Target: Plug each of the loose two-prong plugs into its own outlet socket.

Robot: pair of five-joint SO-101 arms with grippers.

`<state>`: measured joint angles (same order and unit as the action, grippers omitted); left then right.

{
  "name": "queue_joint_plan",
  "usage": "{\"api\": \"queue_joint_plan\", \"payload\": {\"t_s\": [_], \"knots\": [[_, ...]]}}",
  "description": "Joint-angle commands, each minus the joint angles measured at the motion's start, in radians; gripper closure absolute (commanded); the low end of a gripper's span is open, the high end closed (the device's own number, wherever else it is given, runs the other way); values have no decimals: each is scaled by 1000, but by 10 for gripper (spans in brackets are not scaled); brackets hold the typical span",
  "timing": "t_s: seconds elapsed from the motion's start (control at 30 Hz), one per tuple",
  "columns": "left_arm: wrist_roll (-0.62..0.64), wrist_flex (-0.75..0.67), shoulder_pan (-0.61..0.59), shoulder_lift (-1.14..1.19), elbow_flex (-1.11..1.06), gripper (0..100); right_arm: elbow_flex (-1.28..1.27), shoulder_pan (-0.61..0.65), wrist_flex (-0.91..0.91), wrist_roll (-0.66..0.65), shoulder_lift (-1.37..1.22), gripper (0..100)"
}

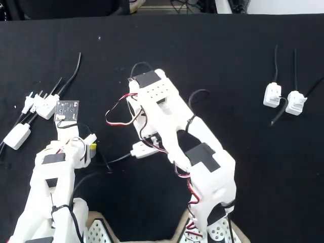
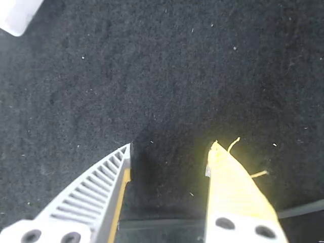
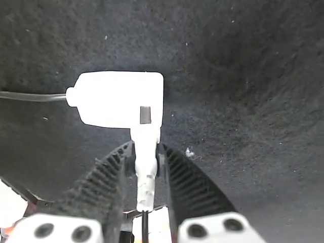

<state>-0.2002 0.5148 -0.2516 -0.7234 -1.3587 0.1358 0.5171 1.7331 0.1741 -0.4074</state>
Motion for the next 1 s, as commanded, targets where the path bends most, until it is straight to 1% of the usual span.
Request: {"api": "queue_joint_plan", "payload": {"t_s": [0.0, 0.07, 0.23, 0.4, 0.73, 0.97], "knots": [[9, -8, 13, -21, 10, 758, 61, 15, 26, -9, 2, 988], [9, -8, 13, -21, 10, 758, 56, 15, 28, -12, 2, 988], [9, -8, 13, -21, 10, 758, 53, 15, 31, -92, 2, 988], [9, -8, 13, -21, 10, 758, 53, 15, 32, -133, 2, 988], [9, -8, 13, -21, 10, 758, 61, 15, 34, -140, -114, 988], [9, -8, 13, -21, 10, 758, 79, 9, 32, -143, -133, 988]]}}
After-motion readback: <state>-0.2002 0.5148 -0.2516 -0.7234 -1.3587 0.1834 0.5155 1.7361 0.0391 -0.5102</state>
